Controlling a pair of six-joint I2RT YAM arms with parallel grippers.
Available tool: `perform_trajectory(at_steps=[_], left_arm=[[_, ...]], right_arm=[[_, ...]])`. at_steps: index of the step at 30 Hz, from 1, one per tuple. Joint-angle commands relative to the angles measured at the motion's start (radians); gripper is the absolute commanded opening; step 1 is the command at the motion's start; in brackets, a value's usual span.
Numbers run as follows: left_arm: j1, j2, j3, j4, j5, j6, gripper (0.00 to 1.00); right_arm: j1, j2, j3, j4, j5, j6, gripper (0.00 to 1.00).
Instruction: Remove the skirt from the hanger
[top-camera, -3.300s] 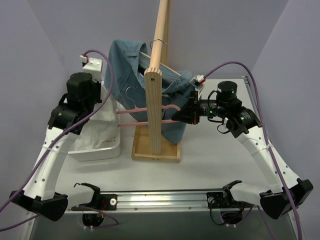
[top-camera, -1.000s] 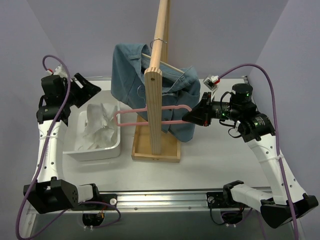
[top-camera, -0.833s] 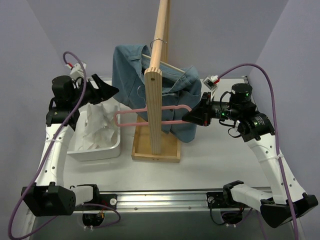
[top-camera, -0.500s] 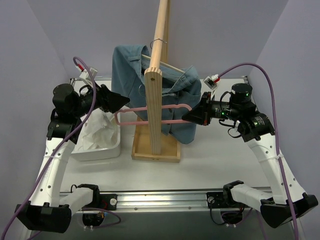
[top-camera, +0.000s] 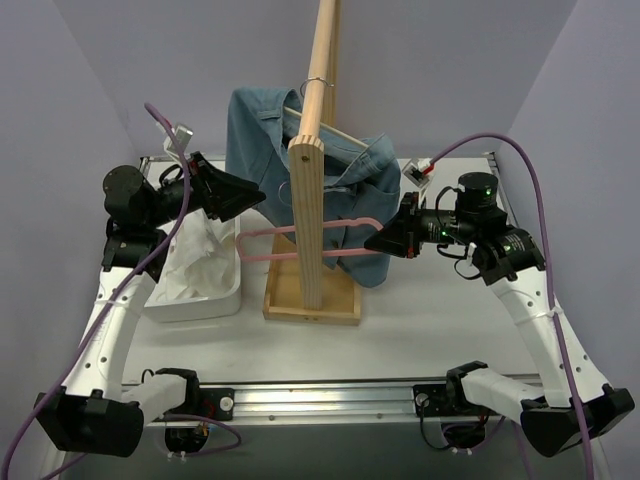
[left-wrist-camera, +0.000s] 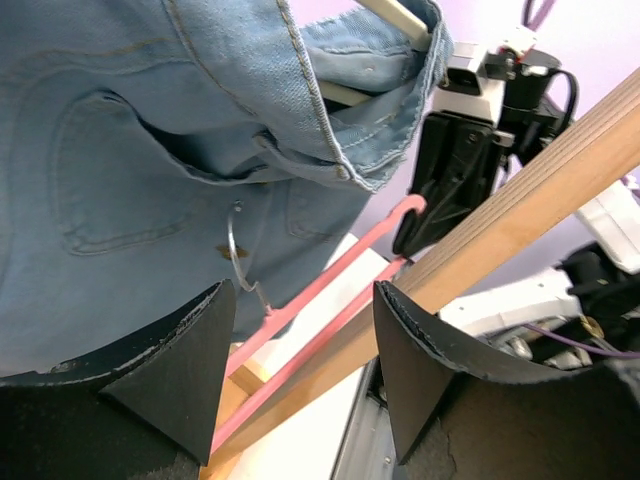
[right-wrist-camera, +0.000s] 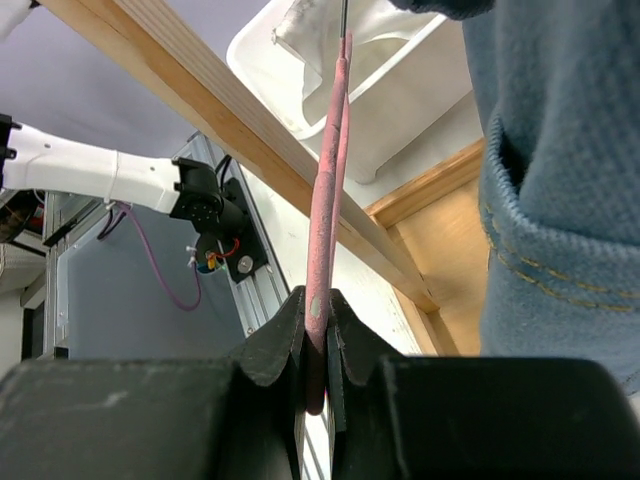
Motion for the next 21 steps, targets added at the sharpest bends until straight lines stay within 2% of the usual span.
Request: perform_trajectory(at_steps=[1, 6, 11, 16, 21], left_arm=[[-0.009, 0.02, 0.033, 0.131, 0.111, -0.089, 0.65], [-0.02, 0.044, 0.046, 0.036, 0.094, -0.038, 0.66], [-0.038, 0.067, 0.064, 0.022, 0.071, -0.028, 0.66], [-0.042, 0.078, 0.108, -0.125, -0.02, 0.049, 0.66], [-0.049, 0.095, 0.122, -0.113, -0.025, 0.045, 0.66]], right_arm=[[0.015, 0.012, 0.052, 0.004, -0.109, -0.015, 0.0], [0.038, 0.038, 0.095, -0.022, -0.126, -0.04, 0.0], [0.055, 0.06, 0.112, -0.019, -0.118, -0.038, 0.0], [0.066, 0.059, 0.115, -0.011, -0.106, -0.031, 0.0], [0.07, 0.069, 0.116, -0.004, -0.115, -0.028, 0.0]])
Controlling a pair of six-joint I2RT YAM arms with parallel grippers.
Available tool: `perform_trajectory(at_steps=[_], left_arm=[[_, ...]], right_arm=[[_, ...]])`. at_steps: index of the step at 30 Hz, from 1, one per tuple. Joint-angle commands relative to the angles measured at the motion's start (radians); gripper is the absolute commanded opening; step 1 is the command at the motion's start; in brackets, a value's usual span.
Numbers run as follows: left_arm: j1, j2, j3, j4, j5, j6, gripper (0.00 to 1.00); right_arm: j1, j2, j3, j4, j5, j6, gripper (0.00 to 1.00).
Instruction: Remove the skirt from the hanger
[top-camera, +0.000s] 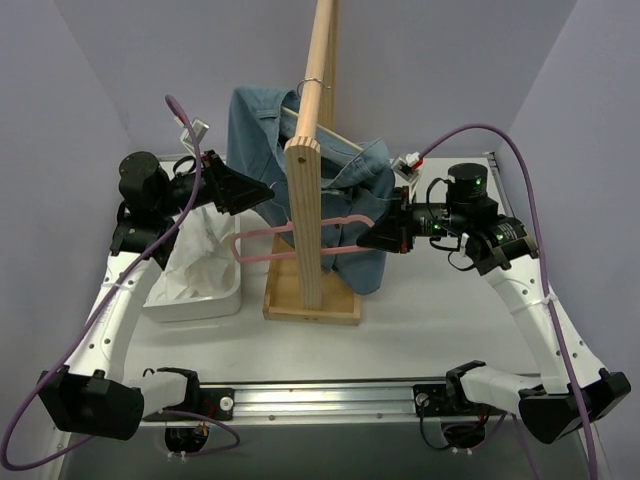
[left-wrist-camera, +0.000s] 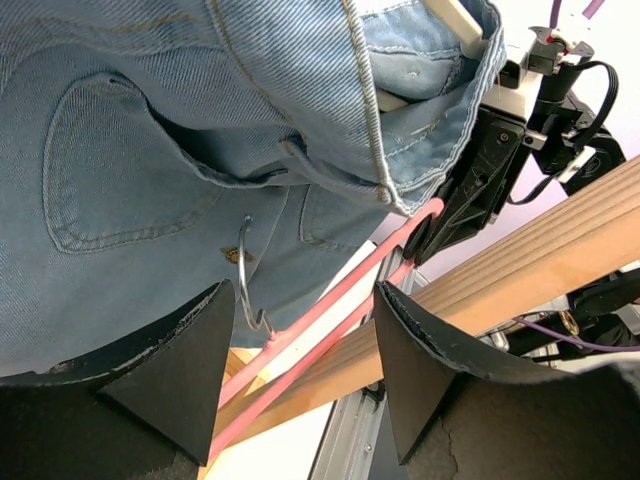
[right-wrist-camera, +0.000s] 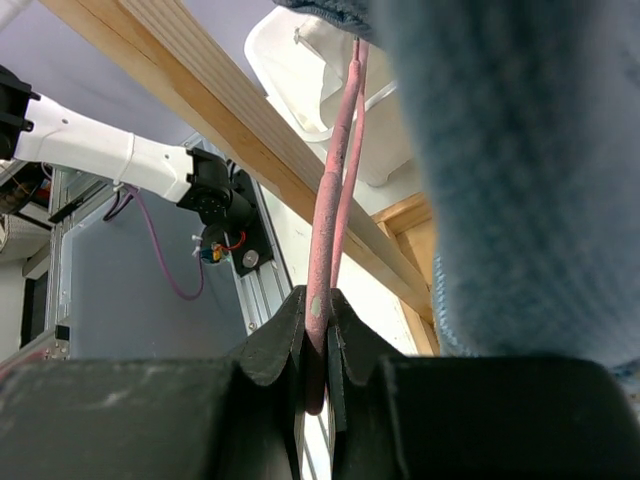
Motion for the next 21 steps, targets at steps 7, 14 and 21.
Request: perform_trajectory(at_steps=[7, 14, 21], left_arm=[[-0.015, 0.035, 0.066, -0.001, 0.013, 0.029, 0.66], [-0.015, 0.111, 0.086, 0.023, 0.11, 0.026, 0.61], [-0.014, 0.154, 0.034, 0.248, 0.205, -0.105, 0.21]], right_arm=[[0.037, 0.022, 0.044, 0.024, -0.103, 0.01, 0.0], [0.039, 0.032, 0.053, 0.003, -0.118, -0.015, 0.0], [0.037, 0.046, 0.049, -0.016, -0.118, -0.043, 0.0]])
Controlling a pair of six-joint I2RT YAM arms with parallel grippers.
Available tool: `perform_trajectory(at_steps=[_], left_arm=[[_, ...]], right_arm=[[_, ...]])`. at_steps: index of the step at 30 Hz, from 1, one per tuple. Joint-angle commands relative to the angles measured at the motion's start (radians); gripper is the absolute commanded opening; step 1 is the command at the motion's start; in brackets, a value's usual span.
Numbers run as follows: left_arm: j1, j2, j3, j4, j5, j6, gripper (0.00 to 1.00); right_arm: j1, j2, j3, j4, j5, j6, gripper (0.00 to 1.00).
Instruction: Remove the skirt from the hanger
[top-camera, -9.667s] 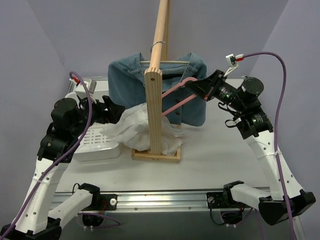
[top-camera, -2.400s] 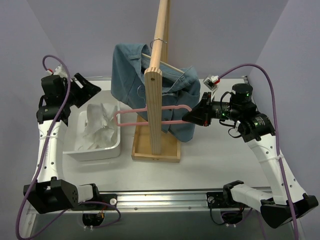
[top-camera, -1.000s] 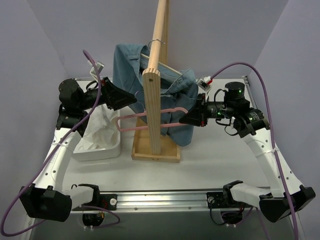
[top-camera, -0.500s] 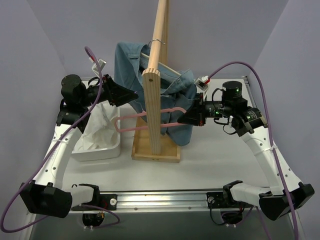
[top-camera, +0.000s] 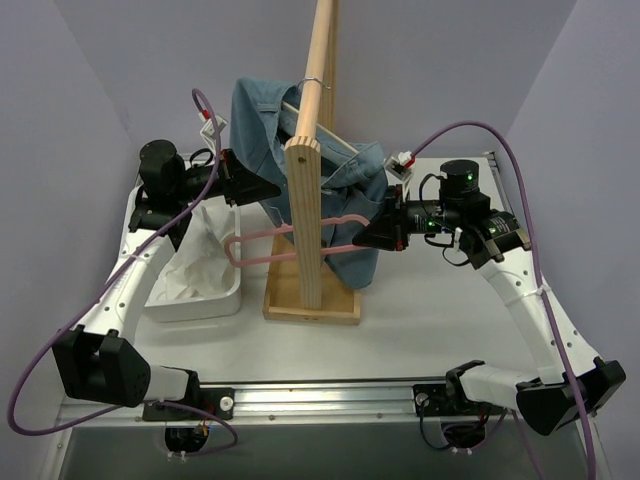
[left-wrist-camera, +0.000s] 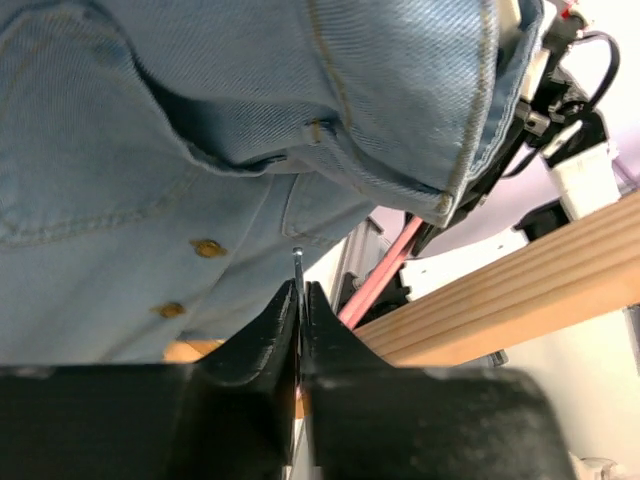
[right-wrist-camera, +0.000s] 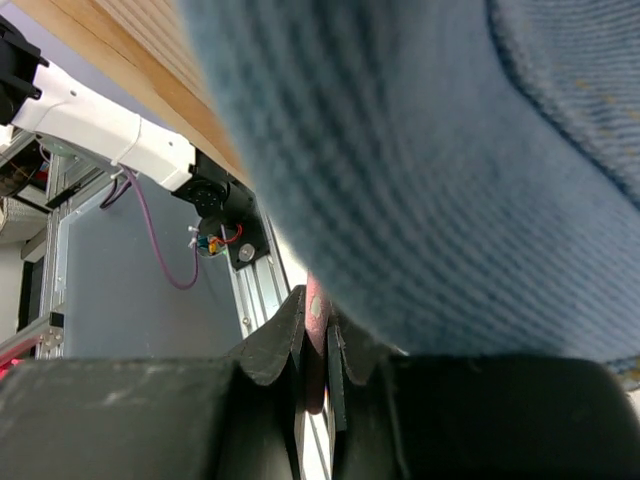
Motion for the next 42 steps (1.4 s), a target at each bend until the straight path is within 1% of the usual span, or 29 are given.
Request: perform_trajectory(at_steps=[1, 3, 4, 6, 7, 8, 9, 10, 11, 12, 14, 16, 18, 20, 21, 22, 24, 25, 27, 29, 30, 31, 34, 35, 38, 39, 42], left_arm=[[0.0, -0.001, -0.018, 0.219, 0.091, -0.106, 0.03], [0.001, 0.004, -0.039, 0.317, 0.095, -0.145, 0.02], [0.001, 0.007, -0.058, 0.355, 0.101, -0.197, 0.02], [0.001, 0.018, -0.078, 0.485, 0.119, -0.25, 0.02], [0.001, 0.019, -0.094, 0.534, 0.124, -0.307, 0.02], [0.003, 0.021, -0.098, 0.58, 0.127, -0.32, 0.03], [0.003, 0.024, -0.096, 0.581, 0.128, -0.321, 0.1], [0.003, 0.022, -0.095, 0.578, 0.125, -0.321, 0.23], [0.006, 0.021, -0.099, 0.576, 0.121, -0.321, 0.56], [0.01, 0.007, -0.104, 0.575, 0.104, -0.32, 0.93], [0.024, -0.02, -0.114, 0.547, 0.076, -0.303, 0.94], [0.044, -0.051, -0.124, 0.46, -0.003, -0.259, 0.94], [0.073, -0.111, -0.147, 0.429, -0.063, -0.236, 0.94], [0.081, -0.171, -0.139, 0.279, -0.151, -0.133, 0.94], [0.081, -0.188, -0.106, 0.206, -0.178, -0.086, 0.94], [0.081, -0.201, -0.087, 0.067, -0.232, 0.014, 0.94], [0.082, -0.238, -0.047, -0.044, -0.276, 0.1, 0.94], [0.082, -0.249, -0.043, -0.138, -0.319, 0.175, 0.94], [0.082, -0.284, -0.058, -0.187, -0.356, 0.243, 0.94], [0.082, -0.324, -0.084, -0.198, -0.388, 0.251, 0.95], [0.082, -0.336, -0.098, -0.189, -0.395, 0.246, 0.95], [0.082, -0.346, -0.122, -0.169, -0.398, 0.231, 0.95], [0.084, -0.376, -0.144, -0.166, -0.447, 0.191, 0.97], [0.084, -0.384, -0.139, -0.18, -0.47, 0.188, 0.98], [0.082, -0.378, -0.099, -0.246, -0.539, 0.194, 1.0], [0.084, -0.373, -0.084, -0.301, -0.581, 0.199, 1.0], [0.084, -0.354, -0.027, -0.388, -0.661, 0.197, 1.0]], right_arm=[[0.024, 0.003, 0.033, -0.016, -0.106, -0.006, 0.0], [0.024, 0.001, 0.03, -0.016, -0.106, -0.009, 0.0], [0.023, 0.001, 0.028, -0.016, -0.104, -0.011, 0.0], [0.021, 0.001, 0.026, -0.014, -0.106, -0.011, 0.0], [0.021, 0.0, 0.023, -0.014, -0.106, -0.012, 0.0], [0.021, -0.002, 0.02, -0.014, -0.104, -0.014, 0.0], [0.019, -0.003, 0.019, -0.014, -0.102, -0.015, 0.0], [0.018, -0.005, 0.019, -0.014, -0.102, -0.015, 0.0], [0.018, -0.006, 0.017, -0.017, -0.102, -0.017, 0.0], [0.016, -0.008, 0.017, -0.017, -0.102, -0.017, 0.0], [0.013, -0.011, 0.016, -0.016, -0.102, -0.017, 0.0], [0.009, -0.02, 0.014, -0.014, -0.104, -0.014, 0.0], [0.006, -0.025, 0.011, -0.008, -0.102, -0.007, 0.0], [0.0, -0.028, 0.011, -0.003, -0.098, 0.002, 0.0], [-0.002, -0.031, 0.014, -0.003, -0.092, 0.005, 0.0], [-0.008, -0.031, 0.016, -0.002, -0.089, 0.008, 0.0], [-0.014, -0.039, 0.014, 0.01, -0.083, 0.029, 0.0], [-0.016, -0.042, 0.013, 0.033, -0.083, 0.041, 0.0], [-0.016, -0.049, 0.014, 0.047, -0.084, 0.068, 0.0], [-0.014, -0.043, 0.025, 0.032, -0.084, 0.062, 0.0], [-0.014, -0.036, 0.036, 0.015, -0.089, 0.033, 0.0], [-0.014, -0.03, 0.055, -0.003, -0.124, 0.02, 0.0], [-0.013, -0.019, 0.08, 0.035, -0.151, 0.028, 0.0], [-0.011, -0.01, 0.089, 0.041, -0.156, 0.029, 0.0], [-0.008, 0.0, 0.126, 0.058, -0.167, 0.034, 0.0], [-0.008, 0.003, 0.135, 0.06, -0.167, 0.031, 0.0], [-0.007, 0.009, 0.169, 0.066, -0.181, 0.025, 0.0]])
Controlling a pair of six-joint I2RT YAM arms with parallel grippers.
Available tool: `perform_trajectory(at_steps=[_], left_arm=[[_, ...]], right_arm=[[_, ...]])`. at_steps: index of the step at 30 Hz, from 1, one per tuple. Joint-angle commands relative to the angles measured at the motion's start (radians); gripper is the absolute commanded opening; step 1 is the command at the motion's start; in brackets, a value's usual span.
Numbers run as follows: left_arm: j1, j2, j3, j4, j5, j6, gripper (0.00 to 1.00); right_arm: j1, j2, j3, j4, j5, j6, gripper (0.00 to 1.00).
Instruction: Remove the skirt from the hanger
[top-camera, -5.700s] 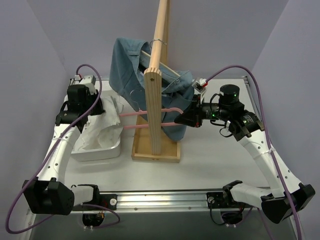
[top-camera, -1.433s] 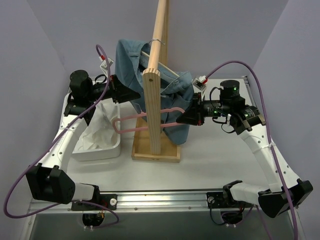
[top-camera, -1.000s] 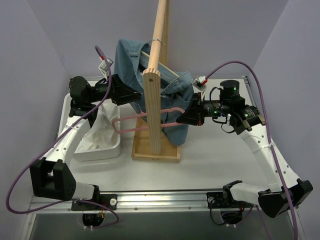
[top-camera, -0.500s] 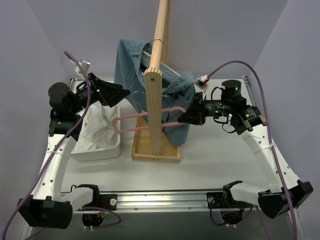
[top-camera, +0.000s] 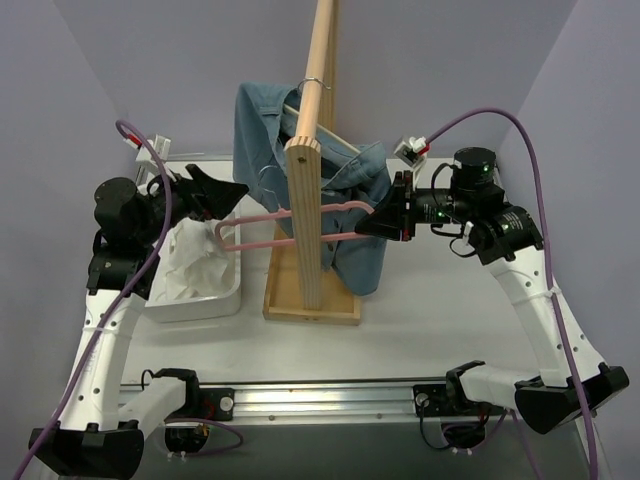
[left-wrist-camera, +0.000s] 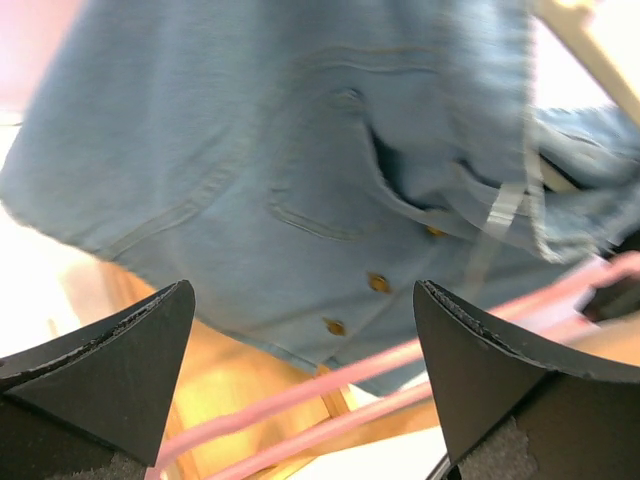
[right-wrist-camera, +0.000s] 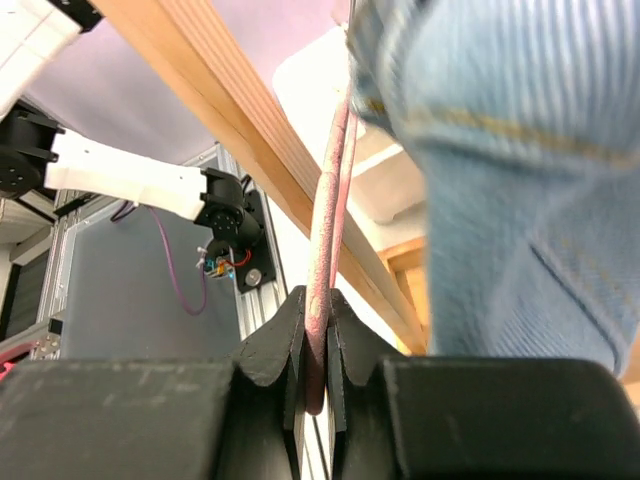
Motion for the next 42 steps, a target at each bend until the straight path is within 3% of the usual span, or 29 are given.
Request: perform_trajectory(at_steps=[1, 6, 11, 22, 38, 42], left_arm=[[0.004, 0.017, 0.091, -0.12, -0.142, 0.012, 1.0], [0.004, 0.023, 0.088, -0.138, -0.191, -0.018, 1.0], [0.004, 0.014, 0.07, -0.126, -0.208, -0.045, 1.0], [0.003, 0.027, 0.031, -0.081, -0.168, -0.083, 1.0], [0.004, 0.024, -0.009, -0.038, -0.163, -0.114, 1.0], [0.004, 0.084, 0.05, -0.064, -0.142, -0.127, 0.94]], right_arm=[[0.012, 0.002, 0.069, 0.056, -0.13, 0.008, 0.0], [0.012, -0.006, 0.078, 0.242, -0.178, 0.128, 0.0], [0.009, 0.031, 0.156, 0.26, -0.19, 0.148, 0.0], [-0.002, 0.023, 0.23, 0.479, -0.138, 0.283, 0.0], [-0.053, -0.029, 0.203, 0.439, -0.017, 0.116, 0.0], [-0.054, -0.026, 0.206, 0.453, 0.024, 0.113, 0.0]])
